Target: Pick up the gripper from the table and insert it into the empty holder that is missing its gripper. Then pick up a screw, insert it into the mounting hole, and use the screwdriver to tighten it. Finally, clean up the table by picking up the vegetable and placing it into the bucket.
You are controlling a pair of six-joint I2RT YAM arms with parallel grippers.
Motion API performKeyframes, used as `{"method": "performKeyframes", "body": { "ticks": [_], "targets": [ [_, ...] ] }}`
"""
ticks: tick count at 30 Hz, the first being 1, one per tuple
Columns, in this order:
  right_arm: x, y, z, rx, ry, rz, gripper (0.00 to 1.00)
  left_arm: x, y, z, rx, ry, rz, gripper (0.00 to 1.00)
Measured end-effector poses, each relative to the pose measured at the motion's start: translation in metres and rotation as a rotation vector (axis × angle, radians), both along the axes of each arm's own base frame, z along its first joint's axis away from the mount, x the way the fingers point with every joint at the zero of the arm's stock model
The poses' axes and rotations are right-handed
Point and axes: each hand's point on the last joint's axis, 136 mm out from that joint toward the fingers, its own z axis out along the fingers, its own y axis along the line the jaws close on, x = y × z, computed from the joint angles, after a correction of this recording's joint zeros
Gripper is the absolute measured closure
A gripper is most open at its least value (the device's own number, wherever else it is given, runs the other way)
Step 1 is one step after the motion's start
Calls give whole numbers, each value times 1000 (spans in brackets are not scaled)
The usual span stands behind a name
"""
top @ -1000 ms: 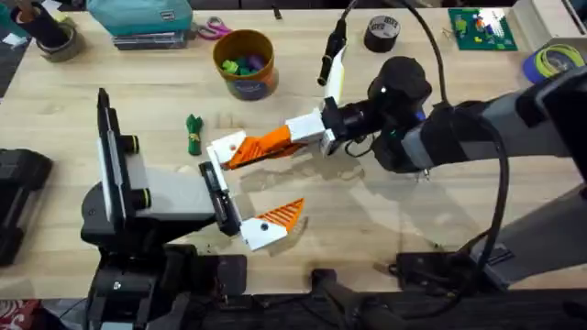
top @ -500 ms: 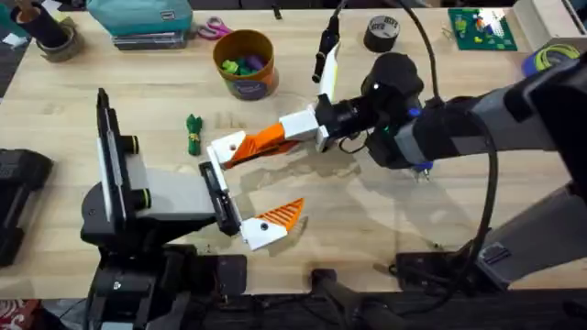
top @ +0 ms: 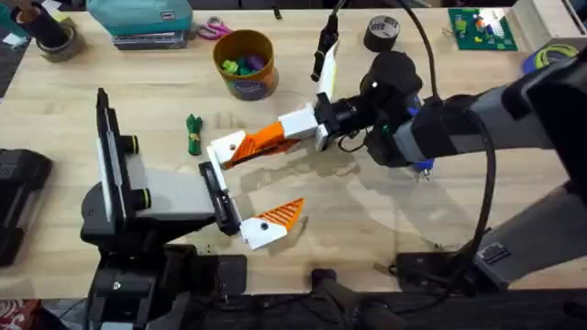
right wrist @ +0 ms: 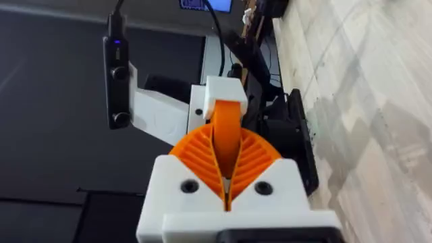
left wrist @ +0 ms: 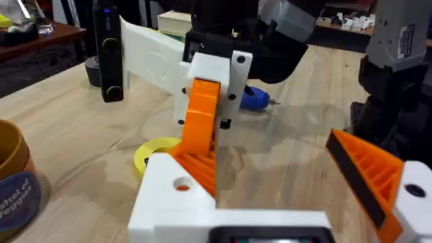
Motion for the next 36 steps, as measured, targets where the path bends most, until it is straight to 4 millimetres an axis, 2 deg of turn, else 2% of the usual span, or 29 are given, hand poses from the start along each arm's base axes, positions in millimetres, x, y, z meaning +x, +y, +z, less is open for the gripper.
{"method": "performKeyframes", "body": {
  "ticks": [17, 19, 22, 25, 26, 36],
  "targets": [
    [0, 0, 0, 0, 0, 0, 993, 0, 0, 0, 0, 0, 0, 15],
    [0, 0, 0, -1, 2, 0, 970, 0, 0, 0, 0, 0, 0, 15],
    [0, 0, -1, -4, 8, -1, 558, -1, 0, 0, 0, -1, -7, 15],
    [1, 0, -2, -6, 10, -1, 100, -1, 0, 0, 1, -3, -7, 15],
    [1, 0, -2, -5, 9, -1, 30, -1, 0, 0, 1, -3, -7, 15],
    [1, 0, -3, -6, 10, -1, 8, -1, 0, 0, 1, -3, -7, 14]
  ]
}}
